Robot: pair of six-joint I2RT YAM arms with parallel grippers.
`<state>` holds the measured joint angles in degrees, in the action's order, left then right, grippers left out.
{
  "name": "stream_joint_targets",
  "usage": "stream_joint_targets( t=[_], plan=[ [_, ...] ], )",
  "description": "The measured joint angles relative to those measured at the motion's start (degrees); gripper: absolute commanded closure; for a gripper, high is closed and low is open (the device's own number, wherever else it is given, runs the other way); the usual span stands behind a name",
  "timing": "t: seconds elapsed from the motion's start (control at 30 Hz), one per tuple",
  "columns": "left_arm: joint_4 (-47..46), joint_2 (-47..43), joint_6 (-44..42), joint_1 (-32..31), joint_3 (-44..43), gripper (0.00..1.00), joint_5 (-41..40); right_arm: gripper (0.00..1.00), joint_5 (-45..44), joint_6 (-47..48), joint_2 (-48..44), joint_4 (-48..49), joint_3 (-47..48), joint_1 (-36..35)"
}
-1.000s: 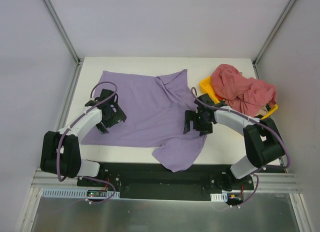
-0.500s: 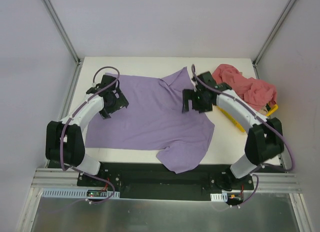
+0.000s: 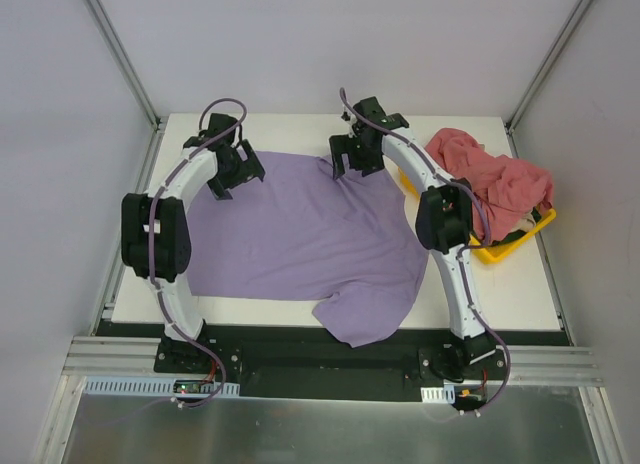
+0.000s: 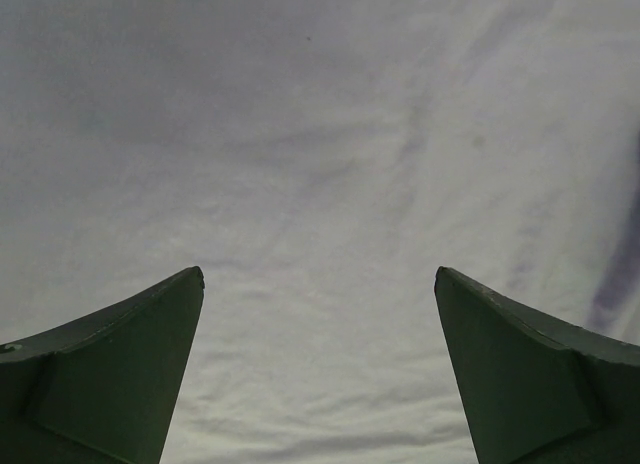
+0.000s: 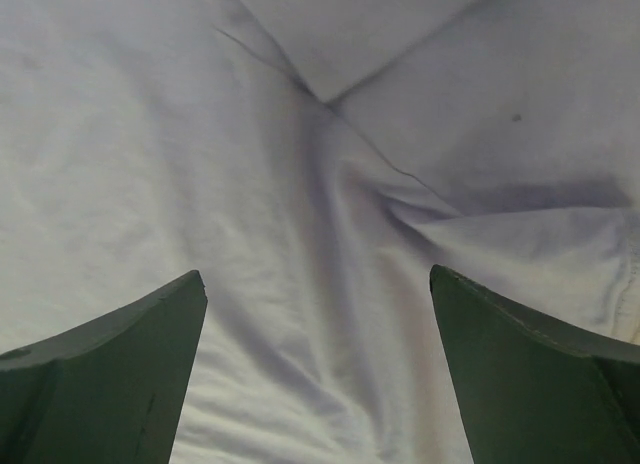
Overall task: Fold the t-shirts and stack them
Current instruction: Flatten out the tshirt
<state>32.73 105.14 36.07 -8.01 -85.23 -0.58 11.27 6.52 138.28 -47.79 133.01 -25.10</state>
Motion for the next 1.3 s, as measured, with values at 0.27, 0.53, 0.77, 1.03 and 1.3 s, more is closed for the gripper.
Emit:
stream_joint_targets(
  t=[0.27, 0.53, 0.77, 1.03, 1.3],
  plan=[
    [1.3, 6.6, -0.8, 2.4, 2.3, 0.01, 0.6, 0.02, 0.1, 1.9, 1.8, -2.9, -5.3, 3.5],
    [0.5, 1.4, -0.4, 2.4, 14.3, 0.01, -0.6, 0.02, -1.2, -1.9, -15.7, 5.9, -37.4, 3.9],
    [3.5, -12.3, 1.0, 2.4, 30.5, 0.01, -4.2, 0.02, -3.1, -8.1, -32.5, 9.6, -61.3, 3.2],
    [4.1, -17.5, 0.9, 2.4, 28.9, 0.01, -4.5, 0.03, -3.7, -10.4, -38.4, 10.5, -57.7, 0.9],
    [3.5, -17.1, 0.9, 2.4, 25.4, 0.01, -4.5, 0.22, -3.8, -18.2, -27.1, 13.9, -40.9, 0.5]
  ],
)
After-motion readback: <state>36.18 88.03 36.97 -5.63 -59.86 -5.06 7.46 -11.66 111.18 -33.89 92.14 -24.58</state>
